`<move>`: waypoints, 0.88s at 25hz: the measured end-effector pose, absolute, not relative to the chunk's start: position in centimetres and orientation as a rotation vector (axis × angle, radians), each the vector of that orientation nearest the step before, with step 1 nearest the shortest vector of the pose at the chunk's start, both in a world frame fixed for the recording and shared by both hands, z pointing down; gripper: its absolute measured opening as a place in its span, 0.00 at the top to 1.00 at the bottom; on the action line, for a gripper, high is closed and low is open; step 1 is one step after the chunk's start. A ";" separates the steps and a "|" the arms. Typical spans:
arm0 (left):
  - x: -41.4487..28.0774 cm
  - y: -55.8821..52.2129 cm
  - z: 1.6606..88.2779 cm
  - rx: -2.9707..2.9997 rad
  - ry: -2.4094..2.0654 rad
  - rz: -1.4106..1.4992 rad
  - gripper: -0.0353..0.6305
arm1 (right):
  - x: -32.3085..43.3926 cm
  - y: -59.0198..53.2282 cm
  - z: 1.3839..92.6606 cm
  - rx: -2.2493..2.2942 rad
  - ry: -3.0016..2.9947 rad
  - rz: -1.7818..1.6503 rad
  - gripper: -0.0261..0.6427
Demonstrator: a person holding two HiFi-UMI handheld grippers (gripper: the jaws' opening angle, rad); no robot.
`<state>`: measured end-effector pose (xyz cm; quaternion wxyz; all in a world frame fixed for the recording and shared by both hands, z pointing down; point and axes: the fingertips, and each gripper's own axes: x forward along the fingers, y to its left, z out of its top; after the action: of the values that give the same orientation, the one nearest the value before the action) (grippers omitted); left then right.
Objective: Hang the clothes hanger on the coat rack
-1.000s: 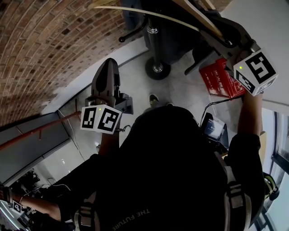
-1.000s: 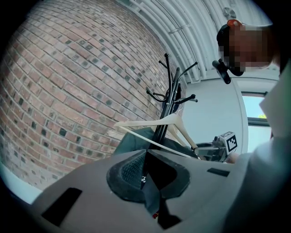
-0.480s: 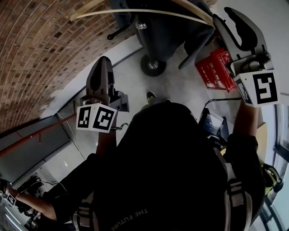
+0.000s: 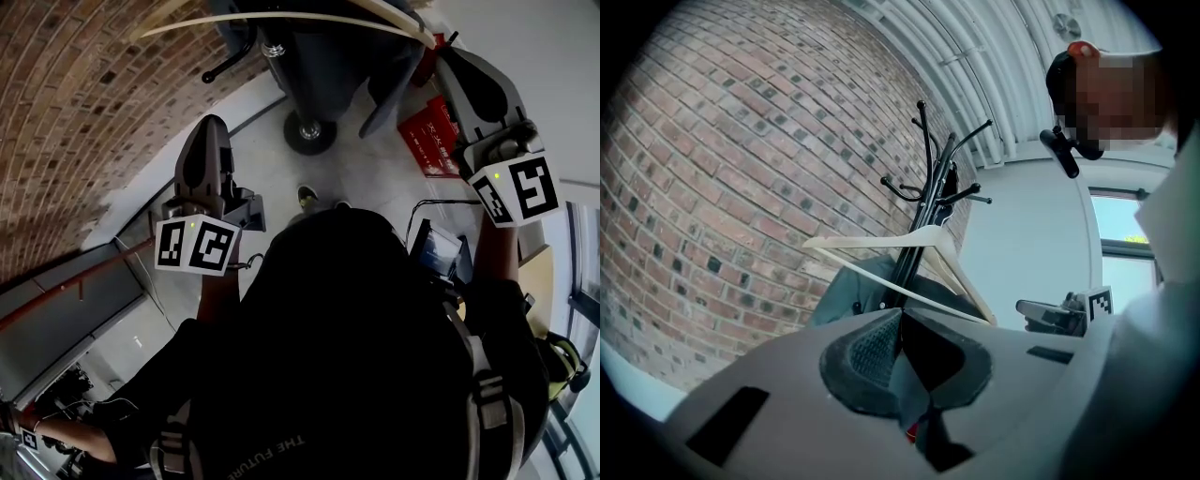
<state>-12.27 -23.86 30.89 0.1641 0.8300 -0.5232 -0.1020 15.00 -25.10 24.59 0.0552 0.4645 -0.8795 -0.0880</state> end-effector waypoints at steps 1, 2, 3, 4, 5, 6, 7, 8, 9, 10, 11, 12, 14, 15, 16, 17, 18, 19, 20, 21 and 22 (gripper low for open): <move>-12.1 -23.8 30.9 2.366 -1.492 -0.290 0.91 | 14.9 -24.9 25.2 1.400 -2.686 -0.227 0.92; -12.1 -23.7 30.9 2.366 -1.493 -0.289 0.91 | 14.9 -24.7 25.8 1.395 -2.696 -0.192 0.92; -12.0 -23.7 31.0 2.365 -1.494 -0.288 0.91 | 14.8 -24.5 26.4 1.395 -2.700 -0.162 0.92; -12.0 -23.6 31.1 2.364 -1.494 -0.286 0.91 | 14.8 -24.3 27.0 1.398 -2.700 -0.138 0.93; -11.9 -23.6 31.2 2.362 -1.494 -0.284 0.91 | 14.8 -24.2 27.5 1.404 -2.695 -0.119 0.93; -11.8 -23.5 31.2 2.361 -1.493 -0.282 0.91 | 14.8 -24.1 27.9 1.410 -2.690 -0.106 0.93; -11.8 -23.5 31.3 2.360 -1.492 -0.280 0.91 | 14.8 -24.1 28.2 1.416 -2.684 -0.101 0.93; -11.8 -23.5 31.3 2.359 -1.493 -0.278 0.91 | 14.9 -24.1 28.3 1.420 -2.680 -0.101 0.93; -11.7 -23.4 31.4 2.358 -1.494 -0.277 0.91 | 14.9 -24.0 28.3 1.419 -2.679 -0.105 0.93; -11.7 -23.4 31.4 2.358 -1.494 -0.276 0.91 | 14.8 -24.0 28.2 1.414 -2.680 -0.108 0.93; -11.6 -23.4 31.4 2.358 -1.495 -0.277 0.91 | 14.8 -24.0 28.2 1.408 -2.683 -0.111 0.93; -11.5 -23.3 31.4 2.358 -1.495 -0.278 0.91 | 14.8 -24.0 28.3 1.404 -2.685 -0.113 0.93; -11.4 -23.3 31.4 2.357 -1.496 -0.281 0.92 | 14.7 -24.0 28.4 1.396 -2.683 -0.115 0.93; -11.4 -23.3 31.5 2.355 -1.497 -0.282 0.91 | 14.6 -24.0 28.4 1.395 -2.683 -0.111 0.93; -11.4 -23.3 31.4 2.353 -1.498 -0.283 0.91 | 14.5 -24.1 28.4 1.395 -2.683 -0.106 0.93; -11.4 -23.3 31.4 2.352 -1.499 -0.284 0.91 | 14.4 -24.1 28.4 1.395 -2.684 -0.101 0.93; -11.5 -23.4 31.4 2.352 -1.499 -0.284 0.91 | 14.3 -24.2 28.4 1.391 -2.683 -0.101 0.93; -11.5 -23.4 31.4 2.351 -1.498 -0.285 0.91 | 14.2 -24.2 28.3 1.385 -2.681 -0.106 0.93; -11.5 -23.4 31.4 2.351 -1.498 -0.285 0.91 | 14.1 -24.1 28.4 1.377 -2.679 -0.114 0.93; -11.6 -23.4 31.4 2.351 -1.498 -0.287 0.91 | 14.0 -24.1 28.4 1.369 -2.675 -0.125 0.93; -11.6 -23.4 31.4 2.351 -1.498 -0.288 0.91 | 13.9 -24.2 28.4 1.363 -2.671 -0.136 0.93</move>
<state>-11.57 -23.44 31.39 0.1687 0.8270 -0.5267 -0.1014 13.91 -24.16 28.43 0.0696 0.4530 -0.8876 -0.0450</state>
